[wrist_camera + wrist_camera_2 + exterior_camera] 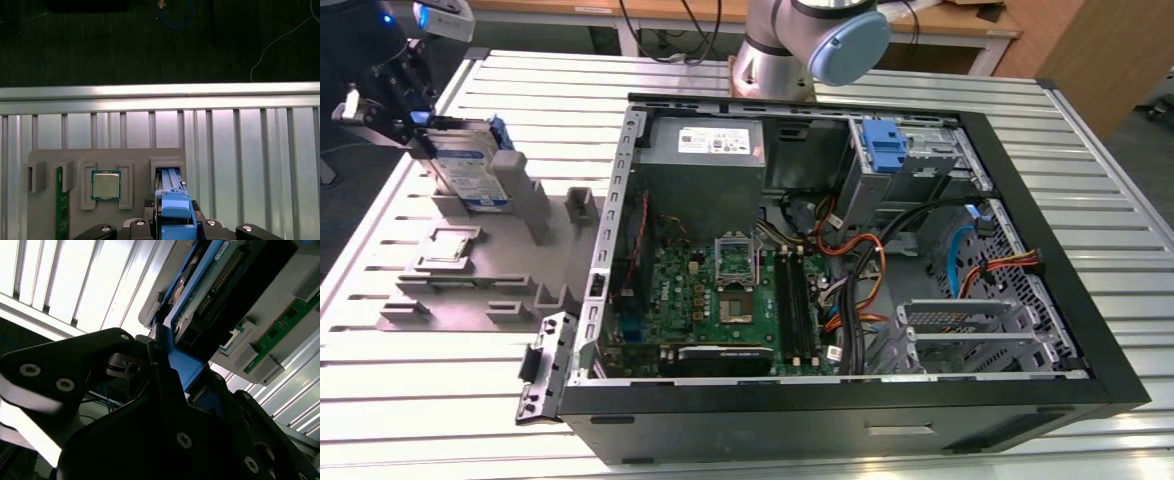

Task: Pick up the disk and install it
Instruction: 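Pick up the disk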

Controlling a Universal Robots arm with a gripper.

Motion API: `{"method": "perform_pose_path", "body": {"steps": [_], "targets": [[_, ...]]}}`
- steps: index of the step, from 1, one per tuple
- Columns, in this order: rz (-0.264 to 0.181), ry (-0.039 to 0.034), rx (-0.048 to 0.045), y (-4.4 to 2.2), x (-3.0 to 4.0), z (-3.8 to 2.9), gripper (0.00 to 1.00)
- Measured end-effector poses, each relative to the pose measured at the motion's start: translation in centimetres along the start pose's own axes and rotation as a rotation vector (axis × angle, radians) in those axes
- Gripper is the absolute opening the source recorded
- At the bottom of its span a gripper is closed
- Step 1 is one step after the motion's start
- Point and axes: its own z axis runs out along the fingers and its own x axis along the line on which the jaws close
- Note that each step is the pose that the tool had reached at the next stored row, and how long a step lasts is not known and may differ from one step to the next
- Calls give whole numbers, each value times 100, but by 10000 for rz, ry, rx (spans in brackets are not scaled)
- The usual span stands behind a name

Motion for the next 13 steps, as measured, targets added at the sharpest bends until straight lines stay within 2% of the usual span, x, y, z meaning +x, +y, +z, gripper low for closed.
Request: {"method": "perform_pose_path", "body": {"steps": [13], "targets": [[-137,8,-9,0,4,0,37]]}}
